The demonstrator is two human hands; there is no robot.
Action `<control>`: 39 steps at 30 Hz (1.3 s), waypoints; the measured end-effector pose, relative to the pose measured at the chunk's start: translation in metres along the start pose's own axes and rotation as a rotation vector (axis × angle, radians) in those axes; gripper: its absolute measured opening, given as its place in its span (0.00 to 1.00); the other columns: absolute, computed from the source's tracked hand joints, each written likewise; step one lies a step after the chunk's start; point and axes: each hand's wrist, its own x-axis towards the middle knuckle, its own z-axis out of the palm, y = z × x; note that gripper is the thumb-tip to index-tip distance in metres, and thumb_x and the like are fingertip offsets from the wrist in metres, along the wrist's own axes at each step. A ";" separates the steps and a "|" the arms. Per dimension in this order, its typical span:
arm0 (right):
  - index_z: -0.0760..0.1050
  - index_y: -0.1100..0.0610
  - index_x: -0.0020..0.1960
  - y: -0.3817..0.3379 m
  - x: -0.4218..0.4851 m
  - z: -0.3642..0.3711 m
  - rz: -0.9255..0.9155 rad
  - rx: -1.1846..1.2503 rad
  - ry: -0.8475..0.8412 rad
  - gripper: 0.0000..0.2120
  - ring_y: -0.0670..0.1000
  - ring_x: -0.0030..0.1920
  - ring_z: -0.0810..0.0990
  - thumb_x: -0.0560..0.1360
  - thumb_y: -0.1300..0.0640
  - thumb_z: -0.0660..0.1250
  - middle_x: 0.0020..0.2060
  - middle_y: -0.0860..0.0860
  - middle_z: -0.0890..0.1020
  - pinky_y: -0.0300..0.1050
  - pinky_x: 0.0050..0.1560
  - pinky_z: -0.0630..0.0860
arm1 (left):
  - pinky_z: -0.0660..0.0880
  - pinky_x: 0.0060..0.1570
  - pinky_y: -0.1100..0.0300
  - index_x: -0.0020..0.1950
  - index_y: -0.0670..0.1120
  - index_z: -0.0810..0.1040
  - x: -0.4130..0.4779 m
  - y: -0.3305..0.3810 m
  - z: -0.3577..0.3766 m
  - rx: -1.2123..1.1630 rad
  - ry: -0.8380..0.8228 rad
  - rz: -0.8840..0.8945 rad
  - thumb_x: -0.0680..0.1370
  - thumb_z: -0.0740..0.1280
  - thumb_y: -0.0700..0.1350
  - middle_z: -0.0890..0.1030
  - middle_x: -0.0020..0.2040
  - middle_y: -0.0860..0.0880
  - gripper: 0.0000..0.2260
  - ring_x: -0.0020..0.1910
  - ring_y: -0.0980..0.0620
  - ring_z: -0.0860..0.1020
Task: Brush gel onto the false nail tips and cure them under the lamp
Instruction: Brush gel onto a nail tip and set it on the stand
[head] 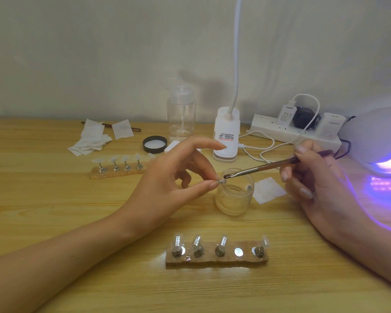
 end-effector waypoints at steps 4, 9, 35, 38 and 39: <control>0.67 0.53 0.38 0.000 0.000 -0.001 0.023 -0.021 0.024 0.09 0.44 0.19 0.60 0.73 0.52 0.65 0.27 0.54 0.78 0.34 0.23 0.62 | 0.75 0.37 0.55 0.66 0.53 0.75 0.000 -0.001 0.000 -0.009 -0.003 -0.008 0.76 0.73 0.42 0.84 0.44 0.52 0.20 0.46 0.50 0.83; 0.68 0.52 0.37 0.000 0.001 -0.001 0.022 0.027 0.022 0.08 0.43 0.19 0.60 0.74 0.52 0.64 0.26 0.52 0.77 0.34 0.21 0.61 | 0.75 0.37 0.54 0.66 0.52 0.75 0.000 -0.001 0.000 -0.013 -0.007 -0.007 0.76 0.73 0.41 0.84 0.44 0.51 0.20 0.46 0.50 0.82; 0.72 0.47 0.36 0.001 -0.002 -0.002 -0.053 0.006 0.081 0.14 0.43 0.20 0.60 0.80 0.54 0.61 0.25 0.50 0.72 0.33 0.21 0.60 | 0.72 0.35 0.50 0.72 0.55 0.68 0.001 0.002 0.002 -0.077 0.010 -0.070 0.74 0.74 0.41 0.84 0.43 0.51 0.29 0.45 0.50 0.84; 0.73 0.45 0.37 0.000 -0.004 0.000 -0.149 -0.083 0.055 0.13 0.44 0.22 0.64 0.80 0.51 0.61 0.25 0.49 0.73 0.33 0.23 0.61 | 0.72 0.35 0.52 0.73 0.54 0.67 0.001 0.002 0.002 -0.090 0.033 -0.089 0.74 0.75 0.42 0.84 0.43 0.50 0.30 0.45 0.50 0.84; 0.72 0.46 0.38 0.000 -0.006 0.000 -0.174 -0.130 0.036 0.12 0.45 0.23 0.65 0.80 0.50 0.62 0.25 0.49 0.74 0.34 0.23 0.61 | 0.72 0.35 0.52 0.73 0.54 0.66 0.001 0.002 0.002 -0.086 0.037 -0.091 0.75 0.75 0.43 0.84 0.44 0.51 0.30 0.45 0.50 0.84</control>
